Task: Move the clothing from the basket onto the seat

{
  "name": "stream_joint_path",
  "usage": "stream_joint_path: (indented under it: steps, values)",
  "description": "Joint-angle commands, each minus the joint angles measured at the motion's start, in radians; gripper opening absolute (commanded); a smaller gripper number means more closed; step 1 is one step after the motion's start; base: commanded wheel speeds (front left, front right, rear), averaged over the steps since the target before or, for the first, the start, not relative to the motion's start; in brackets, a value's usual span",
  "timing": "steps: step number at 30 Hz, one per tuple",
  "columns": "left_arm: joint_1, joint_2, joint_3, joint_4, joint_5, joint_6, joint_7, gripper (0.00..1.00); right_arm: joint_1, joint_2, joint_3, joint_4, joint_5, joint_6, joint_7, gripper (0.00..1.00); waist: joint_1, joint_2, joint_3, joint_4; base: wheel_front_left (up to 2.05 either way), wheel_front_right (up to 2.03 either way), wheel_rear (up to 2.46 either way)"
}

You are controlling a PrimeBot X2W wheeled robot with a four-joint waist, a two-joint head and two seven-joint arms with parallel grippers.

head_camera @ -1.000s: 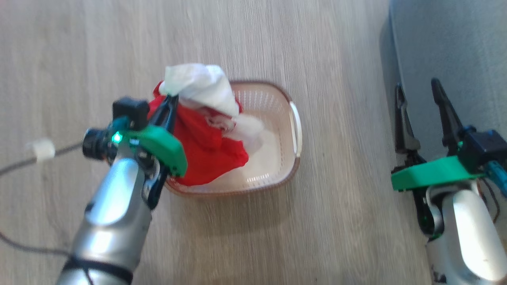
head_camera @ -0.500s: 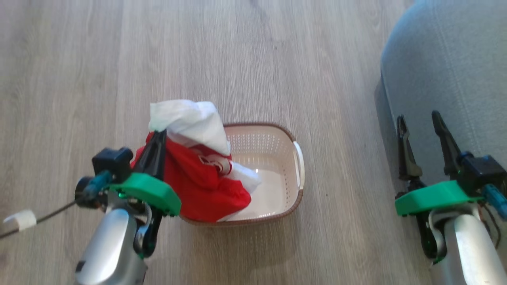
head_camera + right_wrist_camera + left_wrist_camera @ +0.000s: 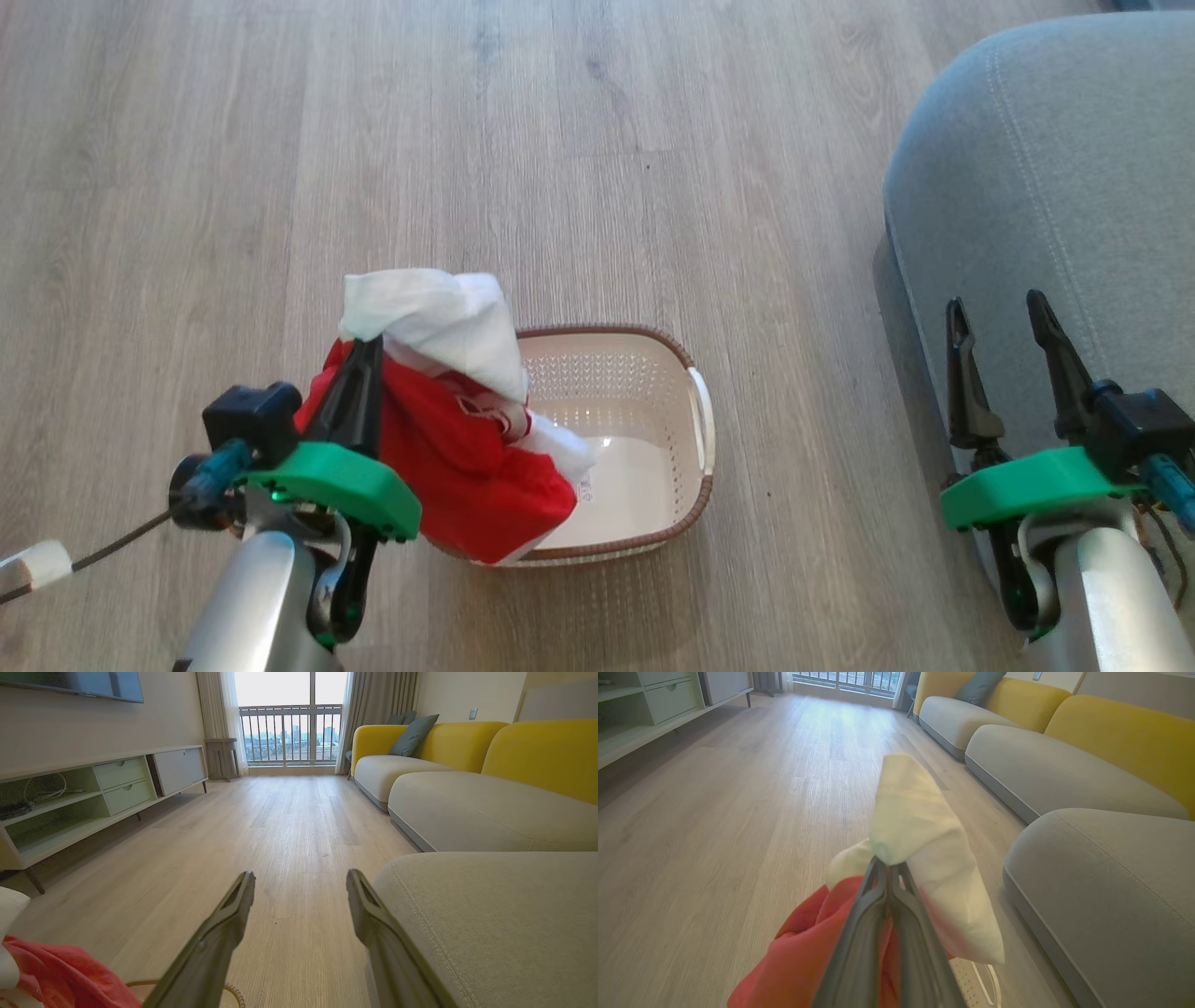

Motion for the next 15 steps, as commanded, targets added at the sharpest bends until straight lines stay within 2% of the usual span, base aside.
stream_joint_path:
  steps: [1, 15]
  values:
    - [-0.019, 0.026, 0.04, -0.046, -0.004, 0.008, 0.001, 0.0, -0.004, -0.006, 0.02, -0.029, 0.002, 0.0, -0.006, 1.0, 0.0001, -0.0001, -0.005, -0.001, 0.0, 0.0, 0.0]
    - [-0.011, 0.036, 0.022, -0.08, -0.004, 0.019, 0.019, 0.0, 0.003, -0.012, 0.026, -0.024, -0.005, 0.0, -0.006, 1.0, 0.0001, -0.0001, -0.02, 0.005, 0.0, 0.0, 0.0]
